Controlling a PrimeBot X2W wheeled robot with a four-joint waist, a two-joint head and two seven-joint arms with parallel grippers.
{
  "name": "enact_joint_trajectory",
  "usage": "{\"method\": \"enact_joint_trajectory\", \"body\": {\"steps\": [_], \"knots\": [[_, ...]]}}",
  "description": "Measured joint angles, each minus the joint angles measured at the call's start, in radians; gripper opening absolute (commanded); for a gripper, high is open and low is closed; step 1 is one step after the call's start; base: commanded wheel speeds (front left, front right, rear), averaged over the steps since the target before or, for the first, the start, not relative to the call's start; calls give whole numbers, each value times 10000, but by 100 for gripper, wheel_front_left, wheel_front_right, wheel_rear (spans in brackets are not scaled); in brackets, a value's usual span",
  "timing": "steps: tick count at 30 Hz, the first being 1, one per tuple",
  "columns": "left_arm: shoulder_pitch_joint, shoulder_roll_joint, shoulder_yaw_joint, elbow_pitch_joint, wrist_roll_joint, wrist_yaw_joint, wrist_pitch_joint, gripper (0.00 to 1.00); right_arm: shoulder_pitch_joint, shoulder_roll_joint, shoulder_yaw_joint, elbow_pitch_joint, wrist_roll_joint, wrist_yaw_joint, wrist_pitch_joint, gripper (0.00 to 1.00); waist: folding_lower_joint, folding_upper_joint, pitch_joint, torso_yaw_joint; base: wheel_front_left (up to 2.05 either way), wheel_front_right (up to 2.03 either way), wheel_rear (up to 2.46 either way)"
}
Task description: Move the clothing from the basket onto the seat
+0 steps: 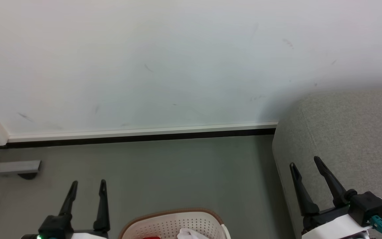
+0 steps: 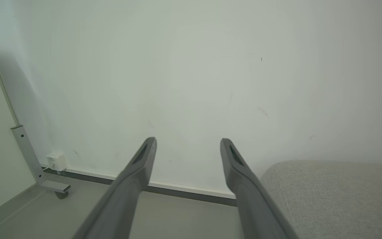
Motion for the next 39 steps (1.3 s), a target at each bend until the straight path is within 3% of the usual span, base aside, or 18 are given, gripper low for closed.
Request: {"method": "enact_joint_trajectory", "body": {"steps": [18,39], "knots": [[-453,-19,-364,686,-899,-209,0,100,-280,-100,-303,-320,102,0,-21,100,0,0,821,-534,0,0,0],[-2866,-29,-1191,4575,-1252,-865,-2,100,-1808,-244,-391,-1430,328,0,-21,100,2,0,3670,-1217,0,0,0]]}}
